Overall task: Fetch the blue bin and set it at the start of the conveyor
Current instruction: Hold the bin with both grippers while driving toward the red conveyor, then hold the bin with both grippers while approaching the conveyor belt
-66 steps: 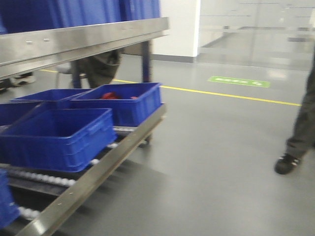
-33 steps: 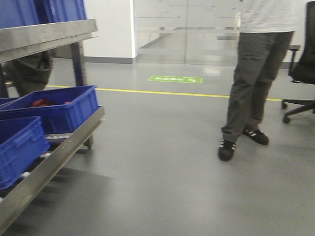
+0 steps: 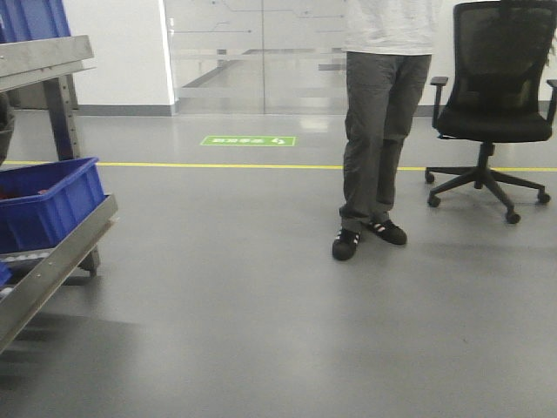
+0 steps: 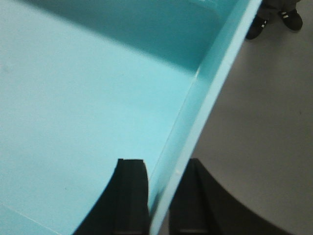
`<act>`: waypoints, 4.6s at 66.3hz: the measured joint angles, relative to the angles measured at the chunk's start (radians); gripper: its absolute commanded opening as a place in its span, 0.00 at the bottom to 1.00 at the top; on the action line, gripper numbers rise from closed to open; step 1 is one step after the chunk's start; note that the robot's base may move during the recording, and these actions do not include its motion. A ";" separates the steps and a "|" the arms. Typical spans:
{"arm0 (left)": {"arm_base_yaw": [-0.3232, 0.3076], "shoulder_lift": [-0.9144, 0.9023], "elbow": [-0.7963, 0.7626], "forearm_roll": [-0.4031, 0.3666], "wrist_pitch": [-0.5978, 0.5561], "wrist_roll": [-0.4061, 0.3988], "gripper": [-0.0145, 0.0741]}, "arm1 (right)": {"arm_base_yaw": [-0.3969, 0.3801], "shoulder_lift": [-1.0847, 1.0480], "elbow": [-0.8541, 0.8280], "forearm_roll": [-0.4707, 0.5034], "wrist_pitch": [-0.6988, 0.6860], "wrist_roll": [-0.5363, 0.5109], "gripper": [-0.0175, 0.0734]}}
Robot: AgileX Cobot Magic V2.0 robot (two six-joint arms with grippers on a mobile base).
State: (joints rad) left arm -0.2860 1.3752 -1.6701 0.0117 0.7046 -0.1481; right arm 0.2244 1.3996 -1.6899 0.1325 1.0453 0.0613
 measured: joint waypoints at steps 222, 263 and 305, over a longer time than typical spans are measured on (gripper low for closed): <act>0.000 0.000 0.000 0.004 -0.023 -0.002 0.04 | 0.000 -0.002 -0.002 -0.010 -0.103 0.000 0.03; 0.000 0.000 0.000 0.004 -0.028 -0.002 0.04 | 0.000 -0.002 -0.002 -0.010 -0.111 0.000 0.03; 0.000 0.000 0.000 0.006 -0.031 -0.002 0.04 | 0.000 -0.002 -0.002 -0.016 -0.153 0.000 0.03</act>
State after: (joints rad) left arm -0.2860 1.3752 -1.6701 0.0174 0.6736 -0.1499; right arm 0.2244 1.3976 -1.6916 0.1168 0.8927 0.0613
